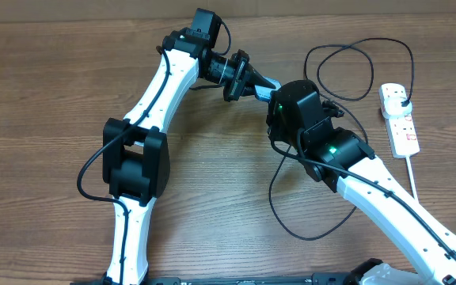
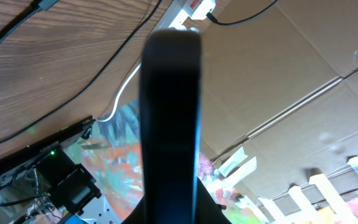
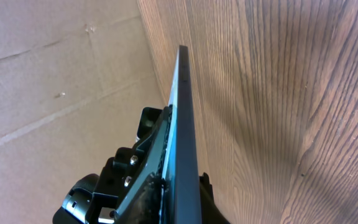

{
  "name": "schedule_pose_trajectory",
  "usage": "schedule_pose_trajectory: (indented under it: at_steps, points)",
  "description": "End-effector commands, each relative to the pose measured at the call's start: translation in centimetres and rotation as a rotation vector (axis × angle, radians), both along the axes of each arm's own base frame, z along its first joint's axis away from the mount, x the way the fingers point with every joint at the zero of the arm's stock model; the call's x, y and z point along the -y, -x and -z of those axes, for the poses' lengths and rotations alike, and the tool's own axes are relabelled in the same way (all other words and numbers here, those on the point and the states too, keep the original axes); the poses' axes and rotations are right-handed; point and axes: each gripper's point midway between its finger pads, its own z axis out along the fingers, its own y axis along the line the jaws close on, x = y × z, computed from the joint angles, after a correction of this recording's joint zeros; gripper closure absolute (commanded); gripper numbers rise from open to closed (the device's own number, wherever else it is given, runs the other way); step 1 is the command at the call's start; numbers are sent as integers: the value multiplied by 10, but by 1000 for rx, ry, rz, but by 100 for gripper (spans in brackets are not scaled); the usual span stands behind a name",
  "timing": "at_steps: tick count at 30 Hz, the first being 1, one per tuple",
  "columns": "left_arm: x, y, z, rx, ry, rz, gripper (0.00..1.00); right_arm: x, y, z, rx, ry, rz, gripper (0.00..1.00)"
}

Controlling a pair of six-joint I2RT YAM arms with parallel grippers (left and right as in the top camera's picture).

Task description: Plug charger to phone and switch on socket

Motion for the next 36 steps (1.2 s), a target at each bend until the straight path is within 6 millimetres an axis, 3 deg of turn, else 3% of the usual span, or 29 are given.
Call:
schedule_pose_trajectory:
  at_steps: [1,4,6,7,10,14,16,21,23,28,31,35,36]
  points:
    - [1,0,-9,-1,13,0,96,2,-3,-10,23,-26,36,75]
    - [-2,-4,-6,13,-4,-12,96,7,-4,-14,60,79,-33,57]
    - [-14,-15,5,113,-53,-28,96,22,-6,-28,128,238,-133,21]
    - [-19,-20,9,176,-74,-26,96,28,-6,-34,156,292,-173,11]
    - [-40,-34,20,402,-110,13,96,48,-6,-57,257,473,-322,0]
    - [-60,-38,23,609,-93,93,96,50,-3,-58,341,677,-591,0]
    - [-69,-35,30,632,-134,120,96,51,8,-41,314,755,-744,0]
    - [-104,-32,56,672,-415,197,96,59,25,0,151,766,-814,0]
    - [-114,-31,52,711,-513,221,96,54,26,14,123,764,-871,0]
    - [-136,-34,16,904,-845,275,96,6,33,37,174,582,-1150,0]
    - [-154,-39,13,946,-1073,306,96,18,31,56,-1,601,-1199,0]
    - [-150,-32,21,924,-1085,339,96,56,17,78,-327,709,-1195,0]
    - [-150,-31,22,915,-1087,332,96,55,13,81,-329,705,-1197,0]
